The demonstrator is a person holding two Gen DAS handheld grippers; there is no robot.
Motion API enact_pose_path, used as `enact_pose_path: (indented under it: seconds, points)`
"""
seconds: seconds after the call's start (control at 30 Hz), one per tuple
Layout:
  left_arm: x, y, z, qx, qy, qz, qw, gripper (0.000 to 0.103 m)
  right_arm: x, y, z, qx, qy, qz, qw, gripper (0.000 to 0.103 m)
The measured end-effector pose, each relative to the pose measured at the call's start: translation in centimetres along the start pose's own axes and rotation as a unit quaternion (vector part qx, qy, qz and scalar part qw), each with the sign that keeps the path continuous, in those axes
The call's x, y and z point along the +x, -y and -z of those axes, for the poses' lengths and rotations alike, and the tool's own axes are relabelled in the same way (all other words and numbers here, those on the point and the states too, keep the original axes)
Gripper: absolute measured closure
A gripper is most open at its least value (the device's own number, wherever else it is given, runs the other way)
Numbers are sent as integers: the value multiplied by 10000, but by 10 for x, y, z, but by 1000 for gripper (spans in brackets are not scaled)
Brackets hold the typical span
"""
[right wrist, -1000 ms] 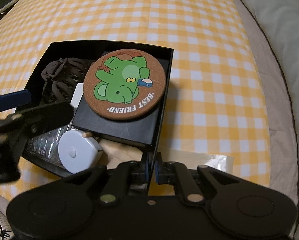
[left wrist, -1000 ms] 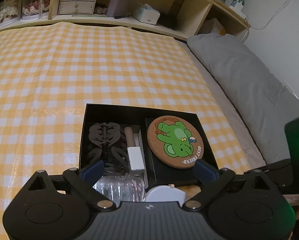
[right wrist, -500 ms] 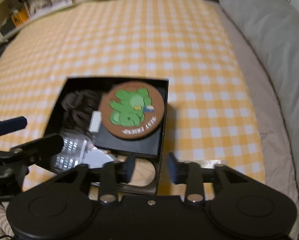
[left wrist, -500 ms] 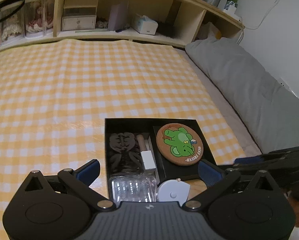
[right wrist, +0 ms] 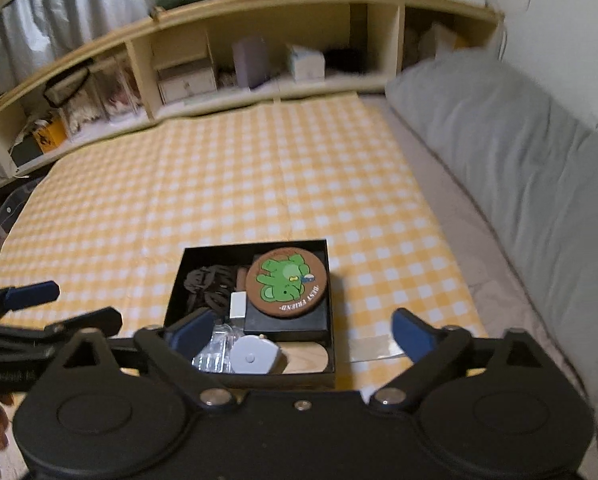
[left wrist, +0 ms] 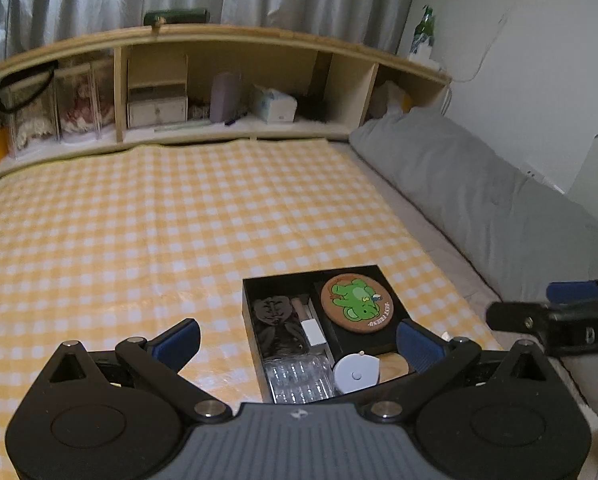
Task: Organize rigid objects
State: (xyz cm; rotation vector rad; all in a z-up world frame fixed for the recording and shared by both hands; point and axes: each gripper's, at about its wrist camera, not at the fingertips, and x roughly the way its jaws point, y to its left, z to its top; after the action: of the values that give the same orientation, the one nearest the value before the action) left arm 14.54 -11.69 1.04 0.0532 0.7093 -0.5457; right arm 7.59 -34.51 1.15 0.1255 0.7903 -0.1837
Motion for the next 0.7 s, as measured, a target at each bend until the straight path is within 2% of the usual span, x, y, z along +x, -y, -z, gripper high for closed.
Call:
enact_pose_path:
  seconds: [0.2, 0.37, 0.43, 0.57, 0.7]
  points:
    - [-26, -9, 13, 101, 169, 58, 9998, 0, -31, -3, 24, 49, 283, 45, 9996, 0]
    - [-43, -11, 28, 304, 229, 4, 9993, 0, -60, -9, 52, -212, 754, 216, 9967, 0]
    - [-49, -11, 34, 352, 285, -9, 9990, 0, -68, -8, 60, -125, 899, 230, 9956, 0]
    - [-56, -9, 43, 424, 398, -23, 9983, 0, -77, -11, 74, -82, 1147, 333, 9928, 0]
    - [-62, -5, 50, 546, 473, -70, 9974, 0, -80, -15, 85, -108, 1190, 382, 9921, 0]
